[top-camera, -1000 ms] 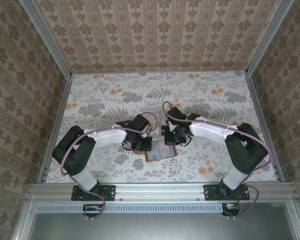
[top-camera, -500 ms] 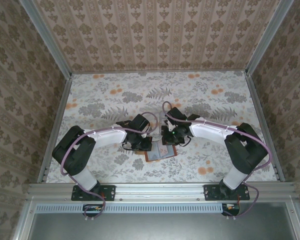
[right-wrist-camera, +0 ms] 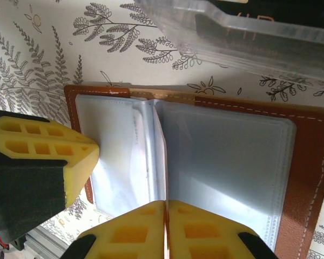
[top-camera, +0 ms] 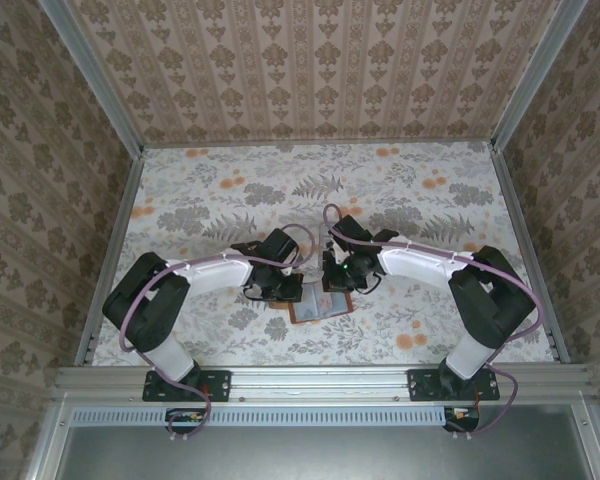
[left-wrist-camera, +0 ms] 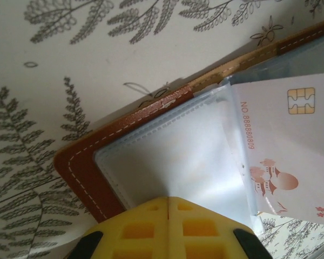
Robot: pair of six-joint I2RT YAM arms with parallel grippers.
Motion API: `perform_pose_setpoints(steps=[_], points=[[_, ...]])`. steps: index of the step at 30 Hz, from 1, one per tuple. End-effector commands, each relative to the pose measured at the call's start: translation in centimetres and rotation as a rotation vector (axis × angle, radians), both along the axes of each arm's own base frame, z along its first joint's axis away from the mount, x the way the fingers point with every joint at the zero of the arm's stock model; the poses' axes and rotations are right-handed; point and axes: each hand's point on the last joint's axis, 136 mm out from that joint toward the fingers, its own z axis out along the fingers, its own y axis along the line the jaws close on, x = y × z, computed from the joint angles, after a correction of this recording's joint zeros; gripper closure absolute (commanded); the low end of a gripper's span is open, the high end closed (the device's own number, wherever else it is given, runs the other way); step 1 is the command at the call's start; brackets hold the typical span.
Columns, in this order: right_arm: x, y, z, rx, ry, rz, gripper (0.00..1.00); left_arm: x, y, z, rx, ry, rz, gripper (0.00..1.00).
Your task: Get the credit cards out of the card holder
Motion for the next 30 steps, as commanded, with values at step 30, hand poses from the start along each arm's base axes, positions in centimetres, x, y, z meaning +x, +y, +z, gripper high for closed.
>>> perform_pose_setpoints(steps=[30], points=[[2.4, -2.7, 6.4, -0.108, -0.236, 0.198, 1.00, 0.2, 2.4, 0.1, 0.042, -0.019, 0.007, 0.96]])
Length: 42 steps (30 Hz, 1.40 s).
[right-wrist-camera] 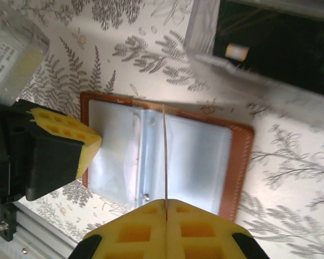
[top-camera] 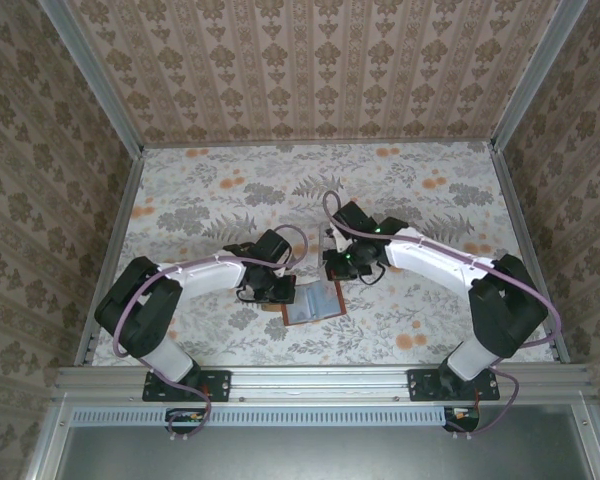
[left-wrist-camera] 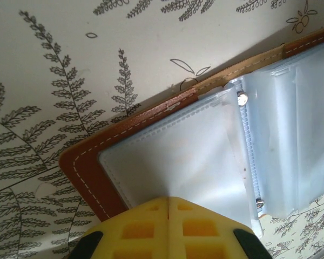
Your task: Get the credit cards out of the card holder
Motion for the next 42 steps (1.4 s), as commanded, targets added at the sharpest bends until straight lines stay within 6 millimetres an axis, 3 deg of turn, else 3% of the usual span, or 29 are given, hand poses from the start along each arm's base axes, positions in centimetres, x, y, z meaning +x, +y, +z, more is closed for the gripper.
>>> perform_pose_setpoints(steps=[1, 8, 13, 25, 42], points=[[0.5, -1.4, 2.0, -0.062, -0.098, 0.147, 1.00, 0.4, 0.7, 0.1, 0.023, -0.025, -0.010, 0.96], [1.9, -2.5, 4.1, -0.152, -0.260, 0.415, 0.99, 1.0, 0.3, 0.4, 0.012, -0.033, -0.018, 0.96], [2.6, -3.4, 4.3, -0.260, -0.354, 0.630, 1.00, 1.2, 0.3, 0.6, 0.009, -0.035, -0.019, 0.96], [4.2, -4.8, 4.4, -0.383, -0.372, 1.030, 1.00, 1.5, 0.4, 2.0, -0.005, -0.054, -0.016, 0.94], [9.7, -4.2, 4.4, -0.454, -0.324, 1.248, 1.00, 2.2, 2.0, 3.5, -0.019, -0.094, 0.060, 0.94]])
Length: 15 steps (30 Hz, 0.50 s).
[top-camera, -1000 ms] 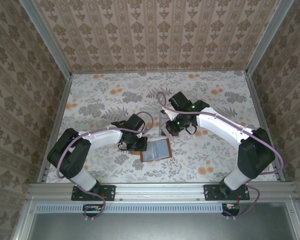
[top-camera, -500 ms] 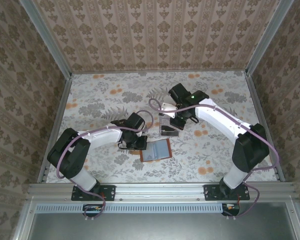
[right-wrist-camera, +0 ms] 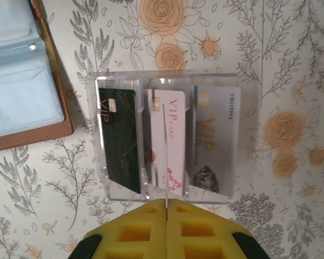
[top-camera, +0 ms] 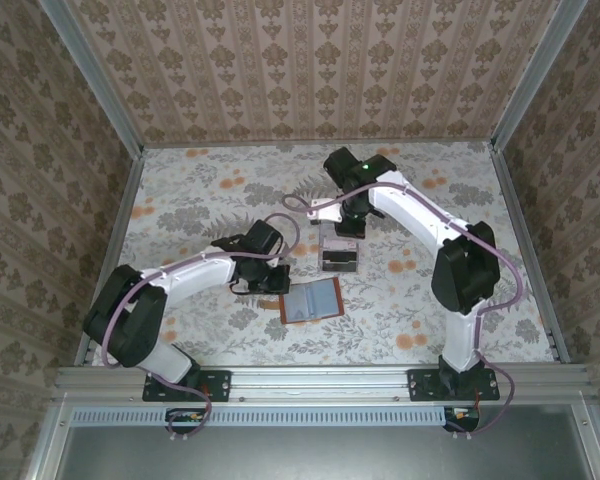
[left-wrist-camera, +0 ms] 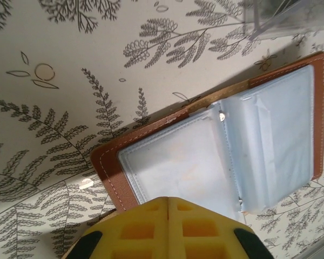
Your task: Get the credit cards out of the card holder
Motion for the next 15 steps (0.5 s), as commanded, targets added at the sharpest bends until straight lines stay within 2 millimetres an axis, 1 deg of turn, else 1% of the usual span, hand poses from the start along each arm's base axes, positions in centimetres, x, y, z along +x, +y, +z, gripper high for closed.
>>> perform_pose_setpoints(steps=[1, 9, 15], points=[[-0.1, -0.8, 0.0, -0.055, 0.043, 0.056, 1.00, 0.0, 1.0, 0.3, 0.011, -0.008, 0.030, 0.94], [1.2, -0.6, -0.4, -0.070, 0.068, 0.076, 1.00, 0.0, 1.9, 0.1, 0.019, 0.002, 0.053, 0.95], [0.2, -0.5, -0.8, -0.073, 0.152, 0.082, 1.00, 0.0, 2.1, 0.1, 0.017, 0.006, 0.061, 0.95]])
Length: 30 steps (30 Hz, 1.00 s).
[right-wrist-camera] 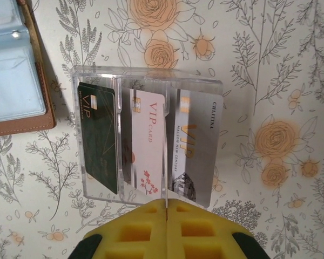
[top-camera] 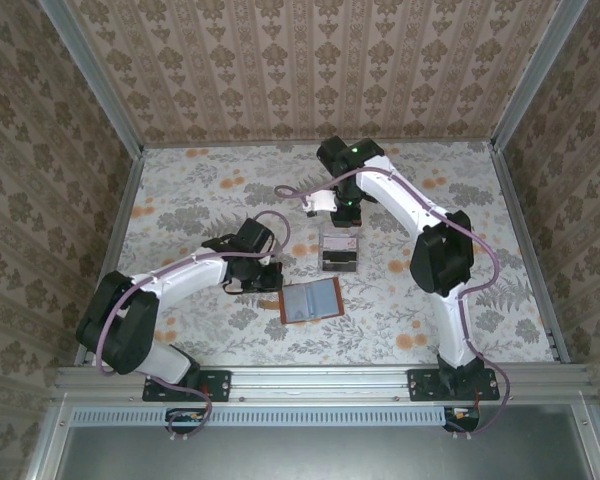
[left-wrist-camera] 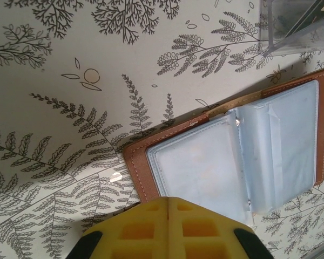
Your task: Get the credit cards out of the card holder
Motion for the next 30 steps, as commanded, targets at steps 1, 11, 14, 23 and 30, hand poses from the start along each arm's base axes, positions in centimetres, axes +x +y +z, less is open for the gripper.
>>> perform_pose_setpoints(steps=[1, 11, 14, 23, 30], points=[[-1.5, -0.5, -0.3, -0.019, 0.087, 0.027, 1.00, -0.3, 0.8, 0.1, 0.012, 0.005, 0.018, 0.95], [-1.5, -0.1, -2.3, -0.018, 0.139, 0.013, 1.00, -0.4, 1.0, 0.1, 0.012, 0.008, 0.019, 0.95], [-1.6, 0.0, -2.9, -0.015, 0.160, 0.009, 1.00, -0.5, 1.0, 0.0, 0.012, 0.010, 0.018, 0.95], [-2.1, 0.5, -4.2, 0.001, 0.217, -0.014, 0.99, -0.6, 1.1, -0.1, 0.013, 0.017, 0.019, 0.95], [-1.6, 1.1, -3.6, 0.037, 0.189, -0.014, 1.00, -0.6, 1.0, 0.0, 0.001, 0.014, 0.021, 0.95]])
